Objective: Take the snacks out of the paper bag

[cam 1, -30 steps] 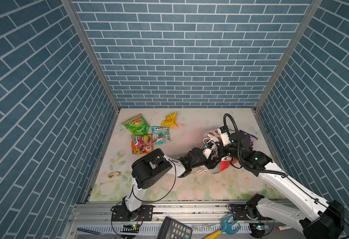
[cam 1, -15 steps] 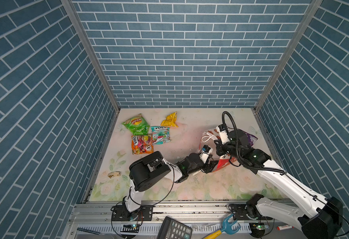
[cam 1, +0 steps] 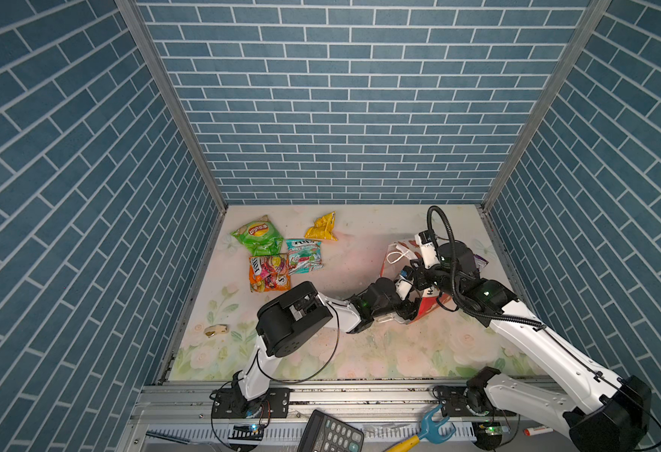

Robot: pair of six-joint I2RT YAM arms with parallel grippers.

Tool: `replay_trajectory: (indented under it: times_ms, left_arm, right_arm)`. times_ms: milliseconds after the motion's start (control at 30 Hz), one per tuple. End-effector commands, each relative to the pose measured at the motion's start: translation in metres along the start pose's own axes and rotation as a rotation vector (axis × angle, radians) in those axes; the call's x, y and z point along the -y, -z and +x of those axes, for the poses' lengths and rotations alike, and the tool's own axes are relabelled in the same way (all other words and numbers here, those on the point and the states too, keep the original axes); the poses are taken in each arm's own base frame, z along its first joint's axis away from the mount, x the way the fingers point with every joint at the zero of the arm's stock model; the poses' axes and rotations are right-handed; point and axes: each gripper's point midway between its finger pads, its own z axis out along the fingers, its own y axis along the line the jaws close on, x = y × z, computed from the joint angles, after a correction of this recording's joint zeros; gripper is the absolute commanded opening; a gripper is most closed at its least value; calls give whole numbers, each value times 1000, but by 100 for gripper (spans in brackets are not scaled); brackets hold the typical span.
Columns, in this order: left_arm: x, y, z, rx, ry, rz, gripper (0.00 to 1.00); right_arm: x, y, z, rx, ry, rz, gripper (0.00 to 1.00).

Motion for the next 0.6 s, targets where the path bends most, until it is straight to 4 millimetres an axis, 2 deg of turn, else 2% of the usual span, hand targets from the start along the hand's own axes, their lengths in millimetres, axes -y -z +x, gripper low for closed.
replay_trajectory:
  times_ms: [0, 100, 200, 367, 567]
  left_arm:
    - [11, -14, 12, -77, -11, 52, 76]
    - [13, -18, 8, -82, 0, 58, 84]
    - [19, -20, 0, -67, 16, 88, 99]
    - [21, -34, -1, -88, 57, 104, 99]
    - [1, -47, 1, -114, 119, 5, 100]
  right_arm:
    - [-31, 8, -16, 43, 4, -145, 0]
    - [-35, 8, -16, 44, 7, -165, 0]
    - [-35, 7, -16, 45, 8, -166, 0]
    - [-44, 8, -19, 51, 7, -218, 0]
    - [-47, 12, -24, 67, 1, -233, 0]
